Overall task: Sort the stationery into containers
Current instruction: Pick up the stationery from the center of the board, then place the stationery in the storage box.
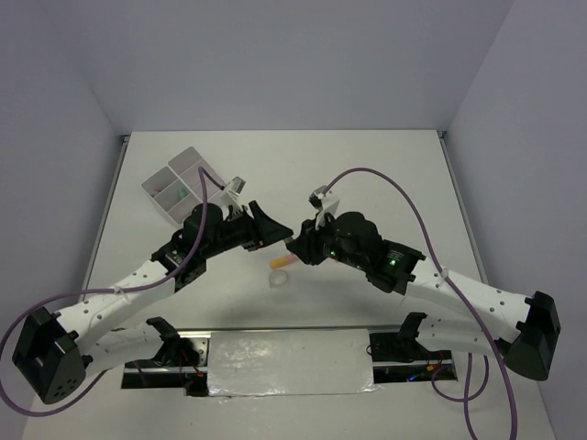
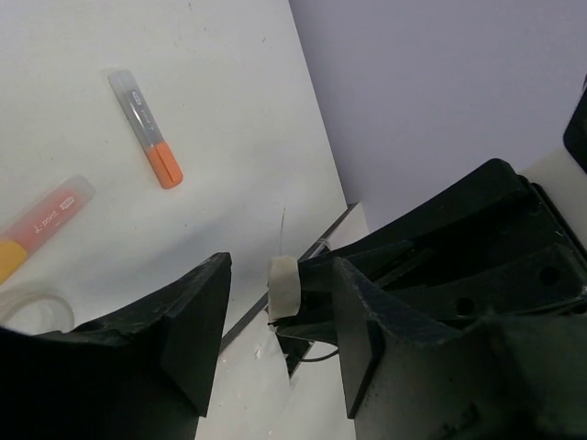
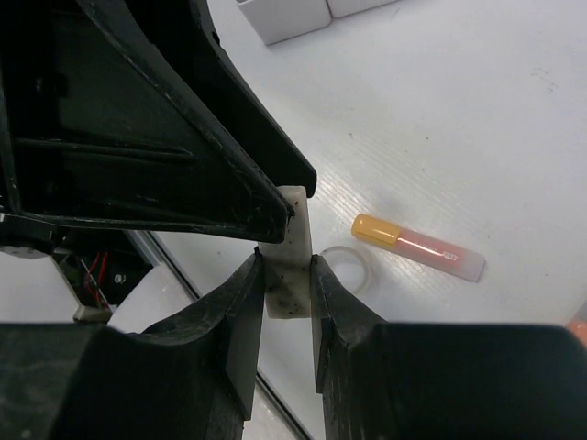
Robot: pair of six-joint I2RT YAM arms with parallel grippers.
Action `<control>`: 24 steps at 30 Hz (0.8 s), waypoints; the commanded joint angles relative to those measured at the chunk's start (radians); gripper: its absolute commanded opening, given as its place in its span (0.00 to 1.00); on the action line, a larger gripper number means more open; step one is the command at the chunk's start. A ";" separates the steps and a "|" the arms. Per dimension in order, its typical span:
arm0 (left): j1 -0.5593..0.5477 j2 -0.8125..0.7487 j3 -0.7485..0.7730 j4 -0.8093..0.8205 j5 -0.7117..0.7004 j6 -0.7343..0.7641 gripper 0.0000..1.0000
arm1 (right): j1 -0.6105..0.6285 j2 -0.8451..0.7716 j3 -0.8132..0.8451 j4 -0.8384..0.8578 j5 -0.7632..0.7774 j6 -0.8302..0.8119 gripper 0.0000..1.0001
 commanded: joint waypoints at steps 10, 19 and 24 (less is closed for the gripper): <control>-0.016 0.057 0.067 0.064 0.008 0.022 0.03 | 0.009 0.011 0.026 0.070 0.014 -0.005 0.00; -0.007 0.083 0.317 -0.335 -0.602 0.311 0.00 | -0.035 -0.120 -0.058 0.033 0.109 0.029 1.00; 0.195 0.187 0.411 -0.387 -0.946 0.338 0.00 | -0.046 -0.213 -0.091 0.002 0.099 0.018 1.00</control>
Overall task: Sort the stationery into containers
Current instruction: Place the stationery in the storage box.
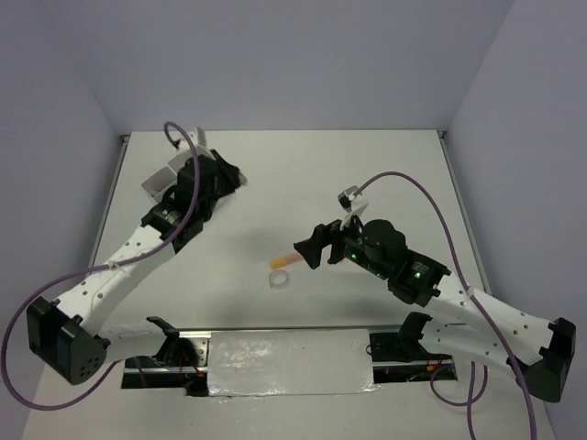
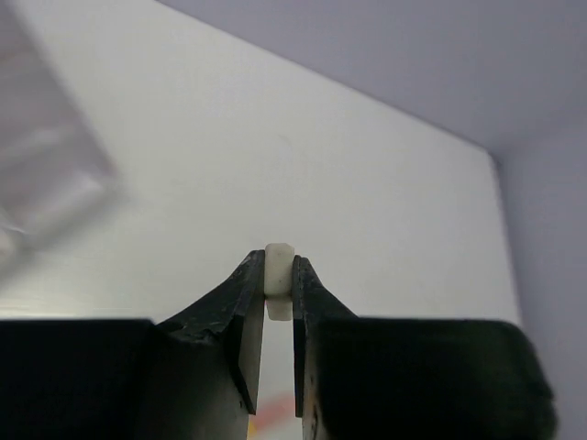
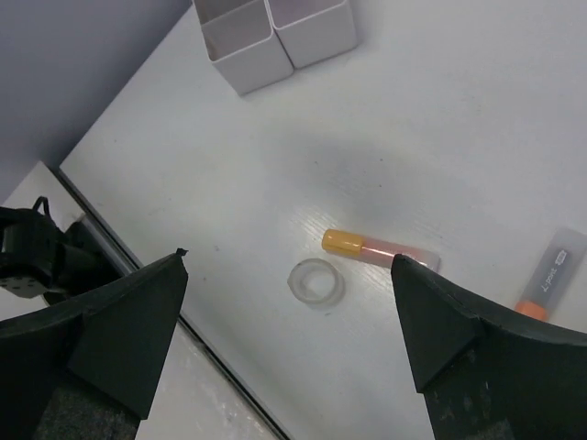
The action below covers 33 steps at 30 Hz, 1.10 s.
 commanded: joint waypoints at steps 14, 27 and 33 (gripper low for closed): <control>0.422 0.473 0.268 0.284 -0.560 0.243 0.03 | -0.007 -0.035 -0.054 0.002 -0.056 -0.039 1.00; 0.427 0.569 0.230 0.364 -0.548 0.237 0.11 | -0.007 0.051 -0.029 0.024 -0.071 -0.093 1.00; 0.427 0.611 0.221 0.403 -0.539 0.259 0.21 | -0.008 0.084 -0.019 0.019 -0.086 -0.108 1.00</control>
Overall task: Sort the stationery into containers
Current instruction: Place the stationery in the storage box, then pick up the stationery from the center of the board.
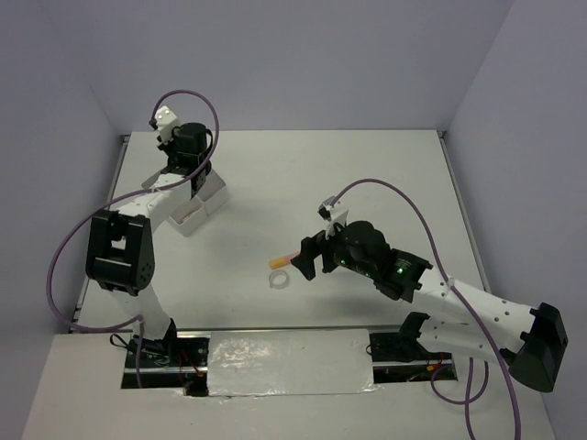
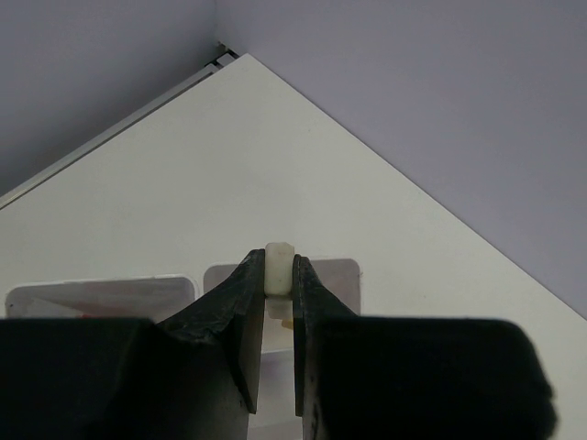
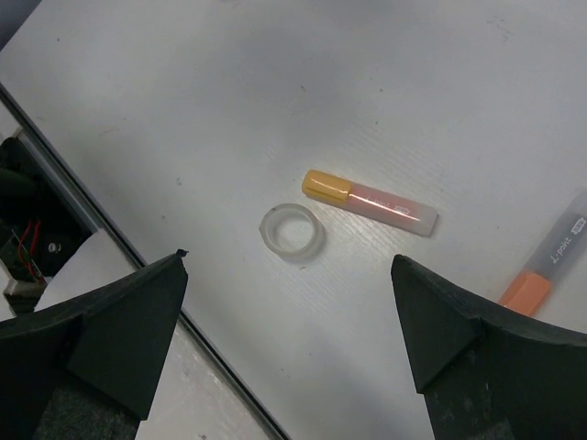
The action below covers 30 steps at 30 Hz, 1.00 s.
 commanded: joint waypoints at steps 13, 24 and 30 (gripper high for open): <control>0.000 0.072 -0.028 0.082 -0.019 -0.001 0.53 | -0.006 0.010 0.041 0.025 -0.013 -0.045 1.00; -0.003 -0.032 -0.065 0.027 -0.003 -0.061 0.70 | -0.009 0.013 0.041 0.030 -0.002 -0.042 1.00; -0.034 -0.162 0.041 -0.337 0.166 -0.145 0.98 | -0.049 0.073 0.073 0.001 0.002 -0.009 1.00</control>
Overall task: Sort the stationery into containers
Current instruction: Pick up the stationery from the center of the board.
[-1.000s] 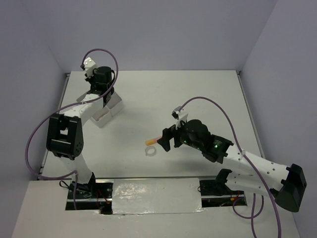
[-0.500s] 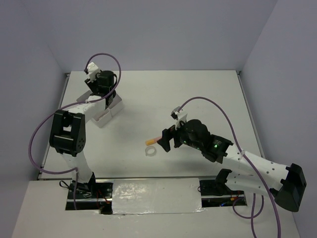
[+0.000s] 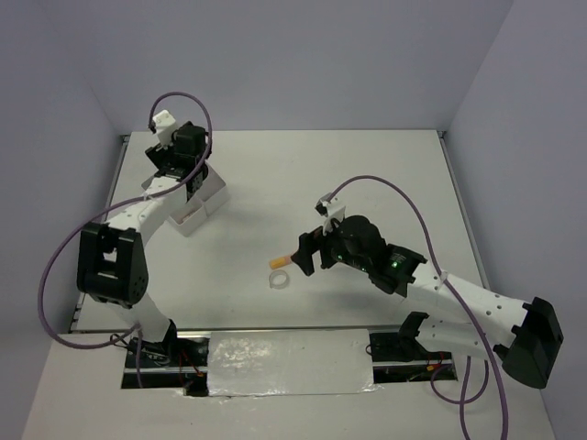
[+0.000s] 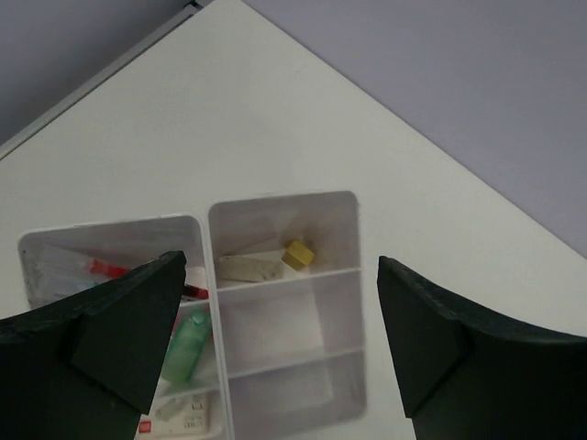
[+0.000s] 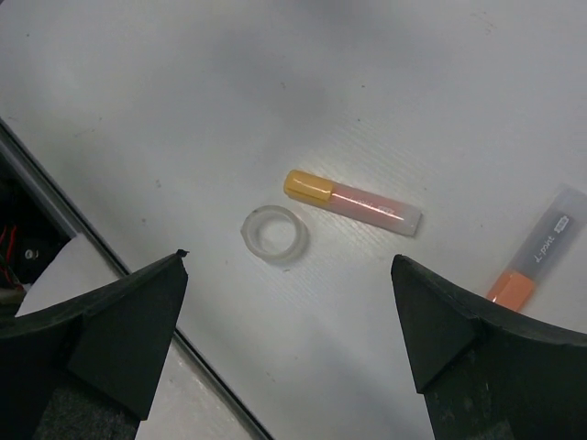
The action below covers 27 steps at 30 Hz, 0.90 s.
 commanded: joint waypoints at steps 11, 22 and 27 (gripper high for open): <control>-0.276 -0.208 -0.105 -0.304 0.663 0.272 0.99 | -0.137 -0.037 0.078 -0.148 0.293 0.239 1.00; -0.459 -0.101 -0.162 -0.311 0.810 0.357 0.88 | -0.142 -0.199 0.029 -0.163 0.147 0.177 1.00; -0.503 -0.096 -0.204 -0.279 0.853 0.386 0.81 | -0.142 -0.156 0.014 -0.160 0.105 0.172 1.00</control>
